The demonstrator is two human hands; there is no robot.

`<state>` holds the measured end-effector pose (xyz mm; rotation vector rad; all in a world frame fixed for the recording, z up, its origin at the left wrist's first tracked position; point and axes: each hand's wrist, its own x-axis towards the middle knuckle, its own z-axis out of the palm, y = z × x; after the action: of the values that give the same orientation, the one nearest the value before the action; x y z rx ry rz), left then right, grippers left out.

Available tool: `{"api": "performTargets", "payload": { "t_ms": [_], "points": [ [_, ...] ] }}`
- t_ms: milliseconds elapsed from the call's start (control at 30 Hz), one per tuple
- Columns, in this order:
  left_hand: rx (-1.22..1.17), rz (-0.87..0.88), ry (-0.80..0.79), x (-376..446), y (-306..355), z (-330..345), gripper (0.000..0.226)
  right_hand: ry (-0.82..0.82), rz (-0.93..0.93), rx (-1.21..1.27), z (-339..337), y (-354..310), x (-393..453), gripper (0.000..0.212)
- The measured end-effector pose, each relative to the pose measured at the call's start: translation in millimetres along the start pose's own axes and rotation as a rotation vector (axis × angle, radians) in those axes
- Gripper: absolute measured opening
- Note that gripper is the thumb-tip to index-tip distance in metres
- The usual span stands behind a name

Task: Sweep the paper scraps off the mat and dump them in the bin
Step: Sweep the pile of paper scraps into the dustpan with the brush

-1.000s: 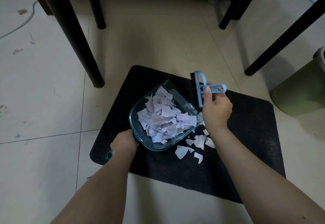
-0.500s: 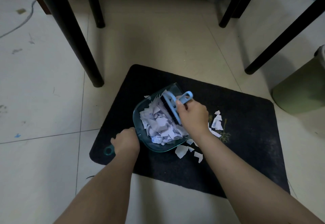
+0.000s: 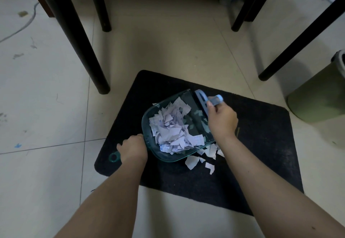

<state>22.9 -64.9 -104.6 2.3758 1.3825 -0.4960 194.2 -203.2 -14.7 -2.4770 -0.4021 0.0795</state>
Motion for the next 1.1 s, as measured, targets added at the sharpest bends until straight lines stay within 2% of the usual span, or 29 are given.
{"api": "performTargets", "payload": {
  "t_ms": [67, 167, 267, 300, 367, 467, 567, 733, 833, 933, 1100],
  "points": [
    [-0.008, 0.003, 0.001, 0, -2, 1, 0.016, 0.060, 0.069, 0.007, -1, 1, 1, 0.028],
    [-0.016, 0.007, -0.005, 0, -6, 2, 0.013, -0.031, 0.087, 0.004, 2, 4, 2, 0.031],
    [-0.011, 0.031, 0.010, -1, -10, 3, 0.011, 0.031, 0.161, 0.056, 0, 8, 6, 0.032],
    [-0.004, 0.038, 0.012, -1, -12, 3, 0.012, -0.001, 0.165, 0.061, 0, 8, 7, 0.030],
    [0.011, 0.044, 0.020, -1, -15, 5, 0.013, -0.099, 0.145, 0.053, 1, 9, 7, 0.028],
    [0.000, 0.047, 0.022, -1, -15, 5, 0.014, -0.034, 0.183, 0.061, -1, 10, 7, 0.029],
    [-0.010, 0.050, 0.004, -1, -16, 6, 0.015, -0.124, 0.136, 0.024, 2, 9, 5, 0.029],
    [-0.076, 0.068, -0.045, -1, -22, 10, 0.021, -0.143, 0.113, 0.038, 3, 7, 8, 0.029],
    [-0.105, 0.065, -0.053, 1, -24, 12, 0.020, -0.097, 0.161, 0.057, 3, 8, 10, 0.029],
    [-0.096, 0.061, -0.055, 3, -27, 10, 0.017, -0.215, 0.125, 0.049, 11, 13, 8, 0.029],
    [-0.062, -0.015, -0.056, 13, -36, 5, 0.013, -0.036, 0.192, 0.066, 22, 21, 3, 0.030]
  ]
}}
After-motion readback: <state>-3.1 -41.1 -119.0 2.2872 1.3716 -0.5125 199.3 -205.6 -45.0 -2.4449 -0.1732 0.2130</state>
